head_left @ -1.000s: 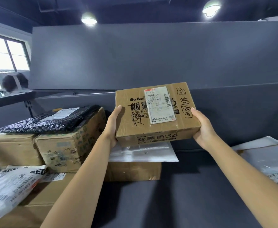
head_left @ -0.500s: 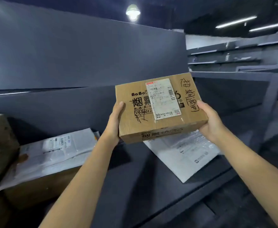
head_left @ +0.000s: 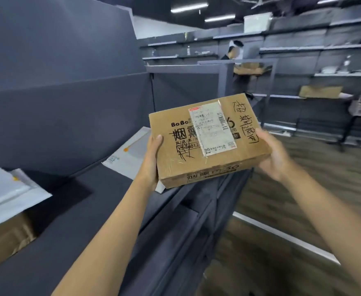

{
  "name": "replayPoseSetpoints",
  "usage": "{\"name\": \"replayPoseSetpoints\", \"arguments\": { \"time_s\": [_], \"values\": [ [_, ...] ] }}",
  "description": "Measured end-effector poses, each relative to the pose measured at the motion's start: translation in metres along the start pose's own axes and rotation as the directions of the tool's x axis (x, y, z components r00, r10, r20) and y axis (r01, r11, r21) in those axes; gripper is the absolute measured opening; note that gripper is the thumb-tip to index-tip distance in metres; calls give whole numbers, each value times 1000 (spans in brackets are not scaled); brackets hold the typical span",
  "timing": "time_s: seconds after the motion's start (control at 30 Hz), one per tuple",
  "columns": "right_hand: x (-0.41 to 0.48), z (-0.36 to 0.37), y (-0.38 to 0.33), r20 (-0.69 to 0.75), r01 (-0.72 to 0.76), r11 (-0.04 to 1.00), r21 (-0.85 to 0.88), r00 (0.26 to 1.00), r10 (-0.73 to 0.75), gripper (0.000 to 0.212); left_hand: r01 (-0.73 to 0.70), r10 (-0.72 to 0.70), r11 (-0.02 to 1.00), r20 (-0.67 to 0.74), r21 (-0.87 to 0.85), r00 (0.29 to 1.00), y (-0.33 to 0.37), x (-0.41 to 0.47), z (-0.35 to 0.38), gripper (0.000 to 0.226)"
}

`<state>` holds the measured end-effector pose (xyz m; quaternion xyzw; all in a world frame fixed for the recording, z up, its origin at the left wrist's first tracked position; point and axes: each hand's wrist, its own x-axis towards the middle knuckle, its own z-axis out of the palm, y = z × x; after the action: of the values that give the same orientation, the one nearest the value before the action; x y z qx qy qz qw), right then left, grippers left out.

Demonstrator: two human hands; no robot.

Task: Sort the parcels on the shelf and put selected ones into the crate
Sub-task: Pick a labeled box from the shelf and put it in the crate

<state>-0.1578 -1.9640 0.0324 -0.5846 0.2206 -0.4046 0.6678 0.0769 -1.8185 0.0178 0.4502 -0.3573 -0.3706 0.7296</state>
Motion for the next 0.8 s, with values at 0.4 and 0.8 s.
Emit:
{"name": "replayPoseSetpoints", "arguments": {
  "time_s": [0.4, 0.8],
  "values": [
    [-124, -80, 34, -209, -198, 978, -71, 961, 180, 33, 185, -182, 983, 99, -13, 978, -105, -66, 49, 56],
    [-170, -185, 172, -333, -620, 784, -43, 748, 573, 24, 545, -546, 836, -189, -60, 816, -288, -149, 71, 45]
  ]
}}
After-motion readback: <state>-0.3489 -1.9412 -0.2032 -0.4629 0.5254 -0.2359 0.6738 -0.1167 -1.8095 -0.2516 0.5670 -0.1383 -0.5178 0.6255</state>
